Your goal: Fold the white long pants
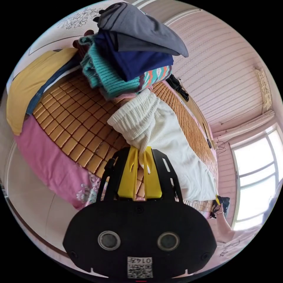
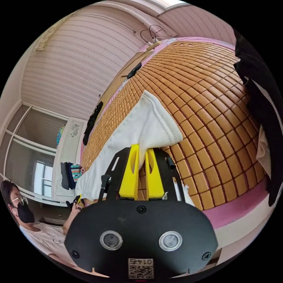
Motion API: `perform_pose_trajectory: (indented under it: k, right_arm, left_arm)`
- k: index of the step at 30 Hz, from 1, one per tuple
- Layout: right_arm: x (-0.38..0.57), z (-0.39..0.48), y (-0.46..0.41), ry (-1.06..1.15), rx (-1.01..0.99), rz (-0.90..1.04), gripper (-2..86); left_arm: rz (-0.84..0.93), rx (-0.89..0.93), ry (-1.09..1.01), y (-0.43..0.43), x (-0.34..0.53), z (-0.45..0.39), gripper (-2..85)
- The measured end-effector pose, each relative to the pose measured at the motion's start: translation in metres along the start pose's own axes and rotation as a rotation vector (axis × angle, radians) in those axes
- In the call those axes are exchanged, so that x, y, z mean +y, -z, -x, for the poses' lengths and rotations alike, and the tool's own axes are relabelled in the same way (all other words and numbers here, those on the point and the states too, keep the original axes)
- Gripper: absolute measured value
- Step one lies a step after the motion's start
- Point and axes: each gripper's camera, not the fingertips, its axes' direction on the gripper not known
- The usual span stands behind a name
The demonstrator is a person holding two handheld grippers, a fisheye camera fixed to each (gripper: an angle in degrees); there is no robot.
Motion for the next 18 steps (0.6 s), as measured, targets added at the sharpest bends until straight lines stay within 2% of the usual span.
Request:
perform_pose_trajectory:
  k: [2, 4, 7, 9, 12, 14, 18]
  right_arm:
    - [0.039, -0.006, 0.018, -0.003, 0.017, 0.054, 3.1]
    - [0.088, -0.016, 0.028, -0.034, 0.125, 0.156, 4.3]
    - [0.122, -0.016, 0.039, -0.016, 0.278, 0.232, 7.2]
    - [0.127, -0.009, 0.054, -0.018, 0.421, 0.196, 8.6]
    - [0.120, 0.014, 0.081, 0.017, 0.580, 0.044, 7.0]
    - [0.105, 0.034, 0.080, 0.080, 0.622, 0.009, 6.8]
    - [0.054, 0.068, 0.033, 0.210, 0.618, 0.015, 10.7]
  left_arm:
    - [0.059, -0.074, -0.063, 0.012, 0.020, 0.001, 3.5]
    - [0.152, -0.161, -0.122, 0.020, 0.042, 0.001, 5.9]
    - [0.210, -0.189, -0.200, 0.033, 0.054, -0.008, 8.7]
    - [0.218, -0.248, -0.247, 0.045, 0.053, -0.017, 9.8]
    - [0.102, -0.397, -0.345, 0.081, 0.045, -0.041, 9.4]
    - [0.046, -0.377, -0.425, 0.095, 0.038, -0.066, 9.1]
    - [0.069, -0.372, -0.802, 0.059, 0.037, -0.173, 9.7]
